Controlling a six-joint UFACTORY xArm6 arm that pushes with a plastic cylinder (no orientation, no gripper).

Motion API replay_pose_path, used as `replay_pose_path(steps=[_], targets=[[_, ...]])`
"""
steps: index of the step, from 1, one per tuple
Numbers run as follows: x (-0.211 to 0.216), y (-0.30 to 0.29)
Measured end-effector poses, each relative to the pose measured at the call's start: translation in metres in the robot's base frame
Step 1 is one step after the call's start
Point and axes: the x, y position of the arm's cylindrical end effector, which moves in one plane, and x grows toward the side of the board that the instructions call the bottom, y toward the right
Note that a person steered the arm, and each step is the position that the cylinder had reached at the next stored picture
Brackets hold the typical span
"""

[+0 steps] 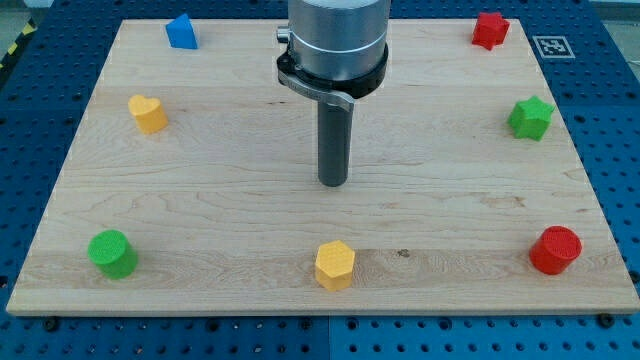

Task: Point your arm at the center left

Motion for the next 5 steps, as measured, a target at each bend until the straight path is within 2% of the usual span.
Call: replay_pose_path(steps=[5], targets=[[0.0000,-0.0103]])
